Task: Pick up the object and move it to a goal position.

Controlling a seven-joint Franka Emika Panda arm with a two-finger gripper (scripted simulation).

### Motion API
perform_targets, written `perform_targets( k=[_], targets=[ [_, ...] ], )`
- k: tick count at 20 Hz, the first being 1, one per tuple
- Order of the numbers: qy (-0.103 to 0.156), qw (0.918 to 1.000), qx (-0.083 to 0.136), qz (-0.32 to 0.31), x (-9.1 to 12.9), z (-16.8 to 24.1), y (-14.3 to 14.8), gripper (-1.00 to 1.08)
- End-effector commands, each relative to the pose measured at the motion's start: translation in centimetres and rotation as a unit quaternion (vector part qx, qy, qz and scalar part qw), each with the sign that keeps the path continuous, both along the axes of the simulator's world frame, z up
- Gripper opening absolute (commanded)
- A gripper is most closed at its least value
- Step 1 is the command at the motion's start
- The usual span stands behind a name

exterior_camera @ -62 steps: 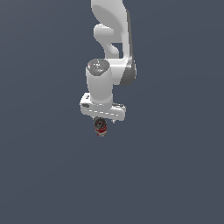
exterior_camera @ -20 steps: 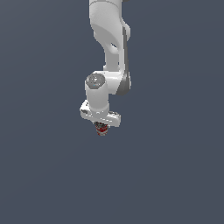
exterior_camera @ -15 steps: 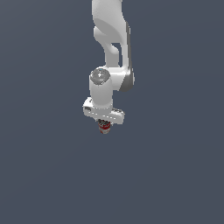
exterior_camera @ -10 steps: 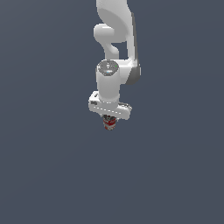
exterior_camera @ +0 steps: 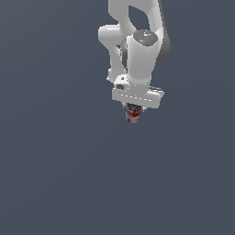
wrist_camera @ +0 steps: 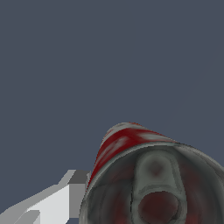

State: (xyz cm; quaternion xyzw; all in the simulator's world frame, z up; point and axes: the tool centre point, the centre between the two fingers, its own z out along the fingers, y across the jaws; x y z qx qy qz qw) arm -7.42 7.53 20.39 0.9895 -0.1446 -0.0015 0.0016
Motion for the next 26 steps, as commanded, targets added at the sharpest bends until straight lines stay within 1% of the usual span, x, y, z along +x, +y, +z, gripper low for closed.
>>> perform_targets(
  k=[1, 8, 14, 20, 26],
  targets=[
    [-0.002, 1.0000, 0.000, 0.000, -0.7, 2.4, 2.3, -1.00],
    [-0.002, 1.0000, -0.001, 0.000, -2.6, 8.3, 8.7, -1.00],
    [-0.002, 1.0000, 0.000, 0.000, -3.7, 12.0, 12.8, -1.00],
    [-0.002, 1.0000, 0.001, 0.000, -4.1, 14.0, 14.9, -1.00],
    [-0.002, 1.0000, 0.001, 0.000, -4.0, 14.1, 15.1, -1.00]
  ],
)
